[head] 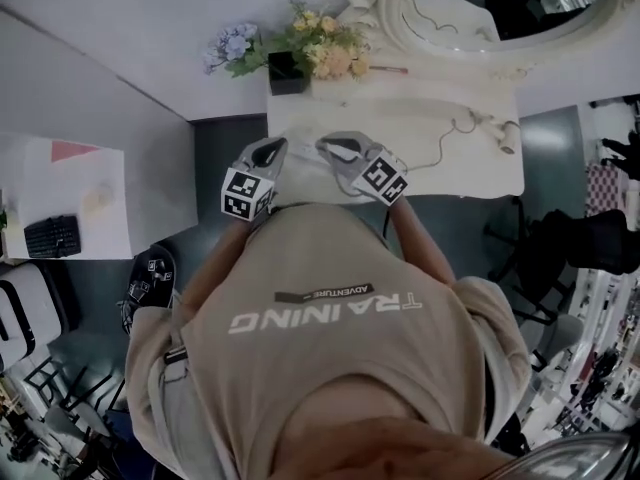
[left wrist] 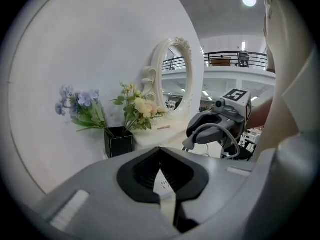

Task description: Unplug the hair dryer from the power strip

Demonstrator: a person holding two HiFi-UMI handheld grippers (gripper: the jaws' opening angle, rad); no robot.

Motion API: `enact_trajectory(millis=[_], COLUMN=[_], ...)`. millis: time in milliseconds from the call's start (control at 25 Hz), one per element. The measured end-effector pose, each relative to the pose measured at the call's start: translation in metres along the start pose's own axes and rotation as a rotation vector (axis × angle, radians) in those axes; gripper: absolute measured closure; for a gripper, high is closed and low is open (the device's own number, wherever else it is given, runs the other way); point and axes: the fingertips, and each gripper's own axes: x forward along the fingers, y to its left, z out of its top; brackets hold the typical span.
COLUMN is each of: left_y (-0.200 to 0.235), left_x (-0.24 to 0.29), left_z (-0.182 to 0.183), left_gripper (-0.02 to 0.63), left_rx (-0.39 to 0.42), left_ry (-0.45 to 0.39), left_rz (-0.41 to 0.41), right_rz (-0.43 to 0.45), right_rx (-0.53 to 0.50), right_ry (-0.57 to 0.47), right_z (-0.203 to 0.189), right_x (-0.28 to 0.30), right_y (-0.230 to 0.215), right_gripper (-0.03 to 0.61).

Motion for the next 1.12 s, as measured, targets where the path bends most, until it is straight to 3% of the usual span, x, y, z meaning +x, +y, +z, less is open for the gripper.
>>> enact_trajectory(millis=[440, 1120], left_y=[0.005, 0.0], left_x=[-0.014, -0.002], left_z=[0.014, 0.004], left_gripper=[0.607, 0.607], left_rx=[-0.001, -0.02], left_ry=[-0.039, -0.025], left_rz=[0.01, -0.06], right_rz=[-0.014, -0.015], right_rx=[0.019, 0.018], right_ry=[-0.01, 0.024], right_z=[0.006, -0.001], right_x=[-0.001, 0.006], right_y=[-0.002, -0.004], right_gripper=[0.506, 0.505])
